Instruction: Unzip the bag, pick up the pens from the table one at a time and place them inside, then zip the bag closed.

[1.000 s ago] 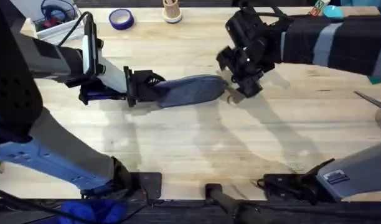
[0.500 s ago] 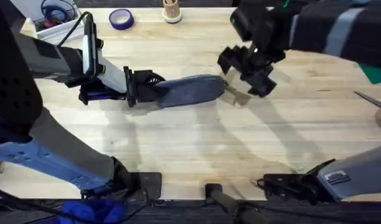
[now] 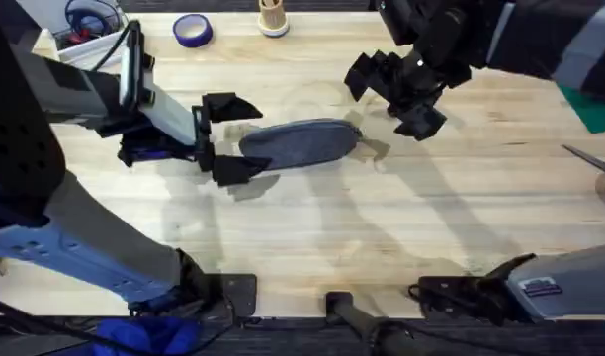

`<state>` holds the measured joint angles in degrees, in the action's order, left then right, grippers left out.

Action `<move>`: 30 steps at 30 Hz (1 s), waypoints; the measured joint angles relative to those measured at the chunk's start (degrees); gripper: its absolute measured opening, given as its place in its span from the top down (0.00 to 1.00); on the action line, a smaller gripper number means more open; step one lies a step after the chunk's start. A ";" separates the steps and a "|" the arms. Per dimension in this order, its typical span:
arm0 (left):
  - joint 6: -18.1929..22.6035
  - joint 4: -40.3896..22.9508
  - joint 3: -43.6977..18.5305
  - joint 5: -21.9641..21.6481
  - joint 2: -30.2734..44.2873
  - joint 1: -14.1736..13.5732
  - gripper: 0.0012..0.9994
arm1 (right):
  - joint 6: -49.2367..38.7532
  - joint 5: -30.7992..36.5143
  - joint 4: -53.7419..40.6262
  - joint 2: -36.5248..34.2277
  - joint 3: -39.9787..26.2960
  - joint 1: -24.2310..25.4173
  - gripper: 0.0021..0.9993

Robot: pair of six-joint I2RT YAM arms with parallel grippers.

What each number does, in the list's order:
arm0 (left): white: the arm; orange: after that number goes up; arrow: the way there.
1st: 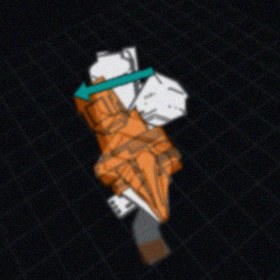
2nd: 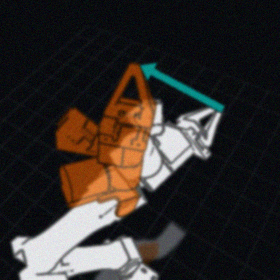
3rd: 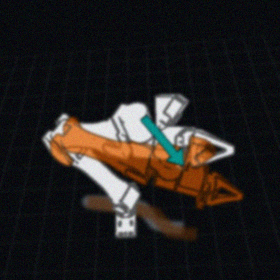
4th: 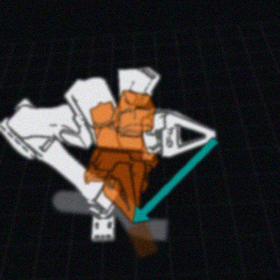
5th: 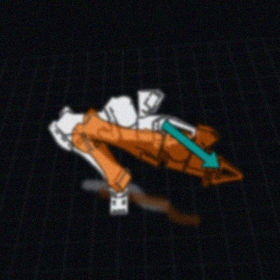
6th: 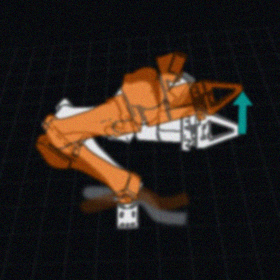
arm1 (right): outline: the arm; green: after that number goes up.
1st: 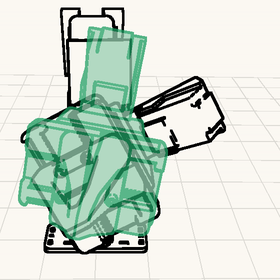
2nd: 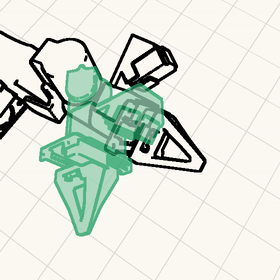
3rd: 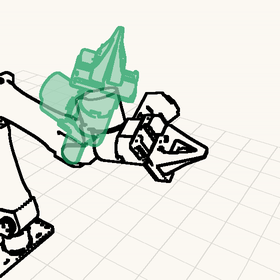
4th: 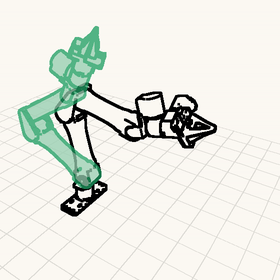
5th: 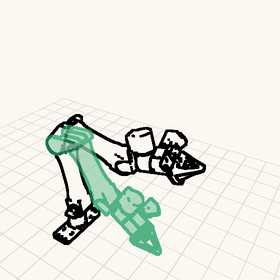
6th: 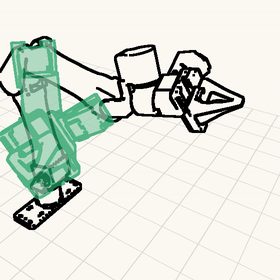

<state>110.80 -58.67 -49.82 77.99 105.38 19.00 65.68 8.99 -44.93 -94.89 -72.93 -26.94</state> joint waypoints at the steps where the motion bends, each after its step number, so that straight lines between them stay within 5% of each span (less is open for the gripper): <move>1: 0.00 -1.41 -0.78 -0.07 0.00 0.00 0.00 | -0.24 -0.02 -0.01 0.00 -0.07 0.00 0.00; 11: 0.02 -17.95 -11.92 -5.16 -0.03 0.00 0.00 | -2.81 -0.02 -0.13 0.00 -3.30 0.00 0.00; 18: -1.51 -21.49 -14.19 -10.87 -6.00 0.00 0.00 | -3.88 -0.04 -0.15 0.02 -5.90 0.00 0.00; 23: -10.26 -19.76 -14.47 -16.41 -15.26 0.00 0.00 | -5.38 -0.12 -0.58 1.11 -6.90 0.00 0.00; 30: -28.13 -16.40 -14.49 -25.71 -29.22 0.00 0.00 | -7.11 -0.98 -6.14 6.98 -7.08 0.00 0.00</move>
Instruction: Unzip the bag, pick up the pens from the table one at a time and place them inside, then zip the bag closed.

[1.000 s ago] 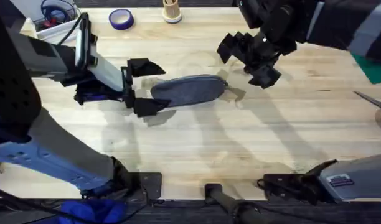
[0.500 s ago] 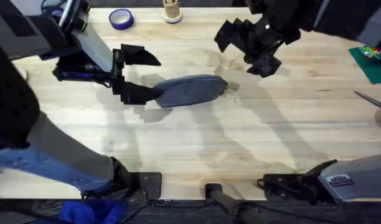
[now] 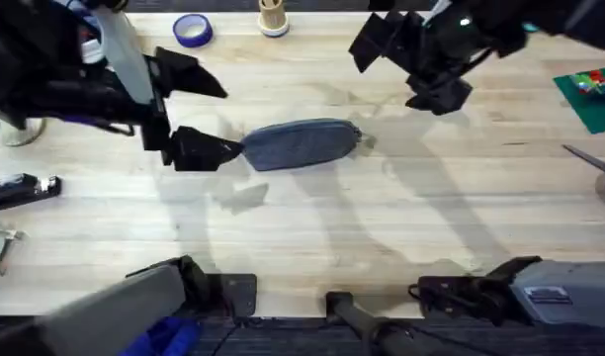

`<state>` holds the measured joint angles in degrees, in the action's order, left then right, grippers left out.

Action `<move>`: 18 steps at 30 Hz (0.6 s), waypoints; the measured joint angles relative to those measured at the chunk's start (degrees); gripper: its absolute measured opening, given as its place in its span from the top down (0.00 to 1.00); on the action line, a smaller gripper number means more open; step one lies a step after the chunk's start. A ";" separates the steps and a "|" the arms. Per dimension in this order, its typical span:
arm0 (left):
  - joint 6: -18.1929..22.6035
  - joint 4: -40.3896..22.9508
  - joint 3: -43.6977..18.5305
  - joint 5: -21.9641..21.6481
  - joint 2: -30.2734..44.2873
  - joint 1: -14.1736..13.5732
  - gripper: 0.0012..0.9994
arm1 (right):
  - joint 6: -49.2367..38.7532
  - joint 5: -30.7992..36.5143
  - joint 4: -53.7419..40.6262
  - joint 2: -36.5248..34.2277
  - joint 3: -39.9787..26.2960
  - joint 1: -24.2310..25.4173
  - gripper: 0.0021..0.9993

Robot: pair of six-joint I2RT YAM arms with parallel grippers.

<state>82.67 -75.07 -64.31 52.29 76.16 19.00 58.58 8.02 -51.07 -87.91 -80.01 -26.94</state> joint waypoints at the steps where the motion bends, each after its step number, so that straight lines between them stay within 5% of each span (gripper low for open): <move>1: -3.25 0.67 0.00 -1.71 -2.00 0.00 0.00 | -0.59 -0.54 -0.71 0.79 -0.06 0.00 0.00; 8: -21.88 1.25 0.00 -12.26 -13.88 0.00 0.00 | -7.42 -5.95 -3.72 3.66 -0.24 -0.55 0.00; 18: -40.45 0.29 0.00 -17.67 -22.87 0.00 0.00 | -18.75 -7.67 -8.37 10.74 -0.26 -5.04 0.00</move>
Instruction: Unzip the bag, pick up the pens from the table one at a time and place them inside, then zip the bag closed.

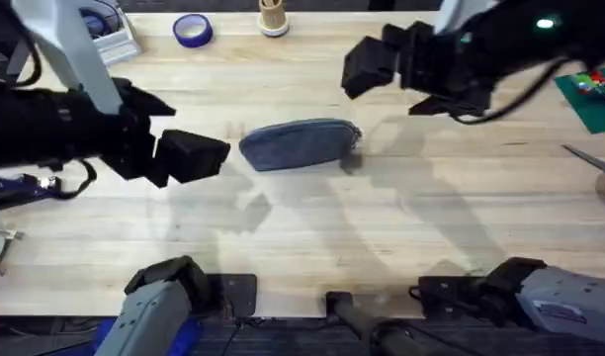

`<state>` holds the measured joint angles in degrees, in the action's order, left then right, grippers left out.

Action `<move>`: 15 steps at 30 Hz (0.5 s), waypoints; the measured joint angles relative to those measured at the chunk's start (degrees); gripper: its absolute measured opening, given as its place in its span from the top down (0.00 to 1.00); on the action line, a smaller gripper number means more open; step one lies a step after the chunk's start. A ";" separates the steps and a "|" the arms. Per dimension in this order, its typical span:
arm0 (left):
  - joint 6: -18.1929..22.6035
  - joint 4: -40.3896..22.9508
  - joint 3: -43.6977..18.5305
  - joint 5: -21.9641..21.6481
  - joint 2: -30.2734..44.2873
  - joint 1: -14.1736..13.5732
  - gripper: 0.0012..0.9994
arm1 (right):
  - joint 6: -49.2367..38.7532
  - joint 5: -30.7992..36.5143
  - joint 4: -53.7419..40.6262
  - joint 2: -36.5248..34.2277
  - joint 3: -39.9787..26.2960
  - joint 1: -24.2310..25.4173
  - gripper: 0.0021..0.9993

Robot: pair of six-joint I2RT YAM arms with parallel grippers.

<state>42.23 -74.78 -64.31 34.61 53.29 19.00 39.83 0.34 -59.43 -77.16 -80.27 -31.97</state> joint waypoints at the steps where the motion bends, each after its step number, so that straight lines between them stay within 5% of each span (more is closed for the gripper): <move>1: -1.48 -0.35 0.00 -0.28 -0.74 0.00 0.00 | -0.88 0.00 -0.77 0.88 -0.01 -0.06 0.00; 6: -6.02 -1.88 0.00 -1.18 -3.60 0.00 0.00 | -5.28 0.00 -5.61 4.86 -0.24 -0.12 0.00; 15: -8.21 -2.15 0.00 -1.44 -4.98 0.00 0.00 | -11.36 0.00 -9.67 8.33 -0.28 -0.12 0.00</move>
